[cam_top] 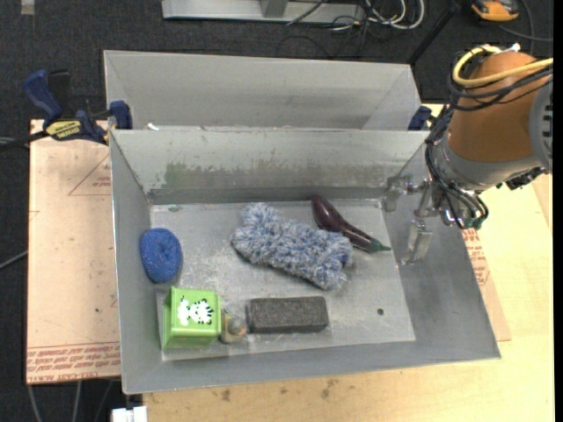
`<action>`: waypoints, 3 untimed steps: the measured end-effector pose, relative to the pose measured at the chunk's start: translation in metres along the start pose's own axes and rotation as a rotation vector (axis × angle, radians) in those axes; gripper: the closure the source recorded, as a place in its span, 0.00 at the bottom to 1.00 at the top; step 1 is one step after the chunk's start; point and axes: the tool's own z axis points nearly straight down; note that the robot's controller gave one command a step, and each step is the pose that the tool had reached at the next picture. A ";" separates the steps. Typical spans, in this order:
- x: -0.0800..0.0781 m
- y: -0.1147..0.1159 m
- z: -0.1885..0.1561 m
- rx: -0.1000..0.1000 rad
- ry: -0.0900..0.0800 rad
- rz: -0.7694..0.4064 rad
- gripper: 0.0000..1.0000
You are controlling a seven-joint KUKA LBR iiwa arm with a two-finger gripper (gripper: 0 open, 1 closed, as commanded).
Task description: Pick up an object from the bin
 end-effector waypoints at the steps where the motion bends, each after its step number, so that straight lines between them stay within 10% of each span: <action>1: -0.002 0.001 -0.005 0.001 -0.008 -0.003 0.00; 2: -0.033 0.046 0.067 0.001 -0.014 0.023 0.00; 3: -0.031 0.067 0.074 -0.001 -0.004 0.081 0.00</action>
Offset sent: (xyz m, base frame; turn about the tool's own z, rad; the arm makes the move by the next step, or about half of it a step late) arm 0.0465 0.0723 -0.1125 0.0361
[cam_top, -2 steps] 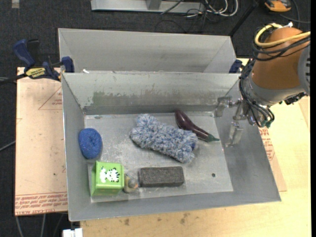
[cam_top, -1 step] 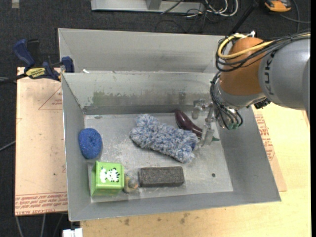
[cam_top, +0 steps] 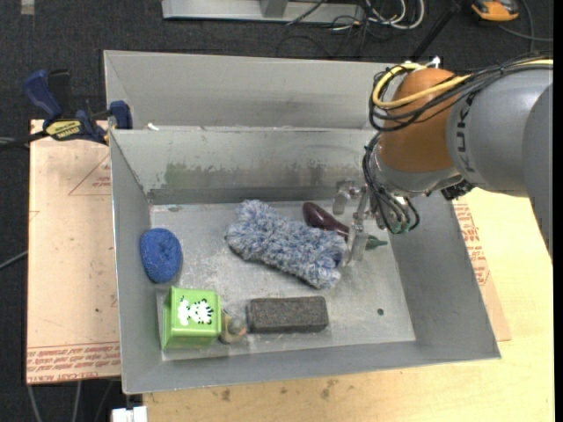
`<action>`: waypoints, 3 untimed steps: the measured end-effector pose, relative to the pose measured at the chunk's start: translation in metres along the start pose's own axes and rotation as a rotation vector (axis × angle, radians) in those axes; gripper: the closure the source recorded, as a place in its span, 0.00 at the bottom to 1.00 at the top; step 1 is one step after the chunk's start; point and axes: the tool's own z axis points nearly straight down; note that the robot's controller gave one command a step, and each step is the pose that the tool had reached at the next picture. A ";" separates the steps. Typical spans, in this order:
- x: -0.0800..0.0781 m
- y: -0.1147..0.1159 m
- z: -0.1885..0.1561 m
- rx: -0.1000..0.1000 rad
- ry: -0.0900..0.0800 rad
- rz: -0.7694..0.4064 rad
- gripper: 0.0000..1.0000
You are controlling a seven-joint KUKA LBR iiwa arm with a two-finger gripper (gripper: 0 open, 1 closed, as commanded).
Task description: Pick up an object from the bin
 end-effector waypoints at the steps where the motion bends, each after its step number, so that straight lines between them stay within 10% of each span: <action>1: 0.013 0.019 0.002 0.001 -0.003 0.242 0.00; 2: 0.000 0.061 0.040 -0.001 -0.005 0.244 0.00; 3: -0.010 0.031 0.038 0.000 -0.007 0.452 1.00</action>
Offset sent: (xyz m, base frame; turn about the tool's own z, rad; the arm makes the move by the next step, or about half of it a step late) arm 0.0037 0.0584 -0.0389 0.2502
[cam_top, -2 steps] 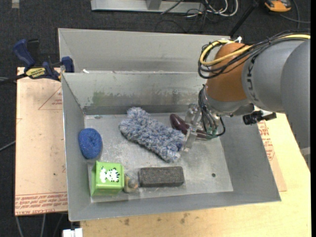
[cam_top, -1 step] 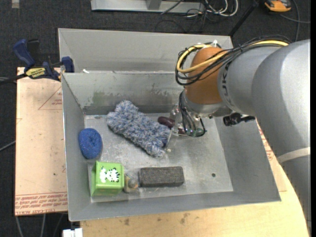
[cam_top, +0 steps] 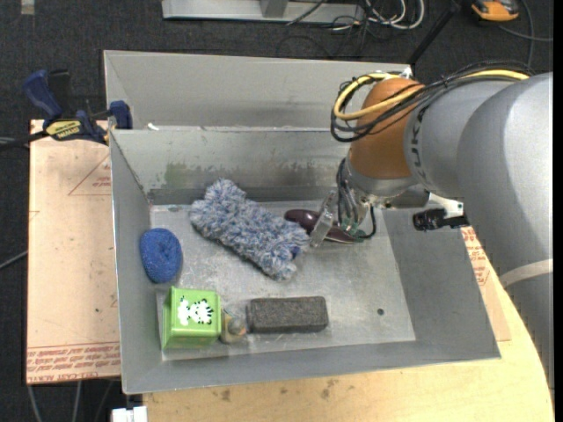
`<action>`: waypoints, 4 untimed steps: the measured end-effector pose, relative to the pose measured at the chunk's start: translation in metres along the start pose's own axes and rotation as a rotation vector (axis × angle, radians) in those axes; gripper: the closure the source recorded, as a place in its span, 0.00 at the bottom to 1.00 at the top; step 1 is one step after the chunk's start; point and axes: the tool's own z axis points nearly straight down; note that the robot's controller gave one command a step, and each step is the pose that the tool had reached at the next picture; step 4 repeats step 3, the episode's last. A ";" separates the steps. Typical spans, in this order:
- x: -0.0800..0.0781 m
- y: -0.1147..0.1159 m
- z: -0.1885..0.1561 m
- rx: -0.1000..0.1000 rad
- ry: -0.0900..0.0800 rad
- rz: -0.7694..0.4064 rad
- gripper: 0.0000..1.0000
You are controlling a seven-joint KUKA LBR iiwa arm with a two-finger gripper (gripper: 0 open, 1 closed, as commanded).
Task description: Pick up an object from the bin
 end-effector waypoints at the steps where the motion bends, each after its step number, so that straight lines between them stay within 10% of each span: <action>1: 0.000 0.000 0.000 0.000 0.000 0.000 1.00; 4: 0.002 -0.001 -0.022 0.004 0.009 -0.001 1.00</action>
Offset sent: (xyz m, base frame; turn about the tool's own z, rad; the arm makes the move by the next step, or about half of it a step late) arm 0.0001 0.0000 0.0533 0.0000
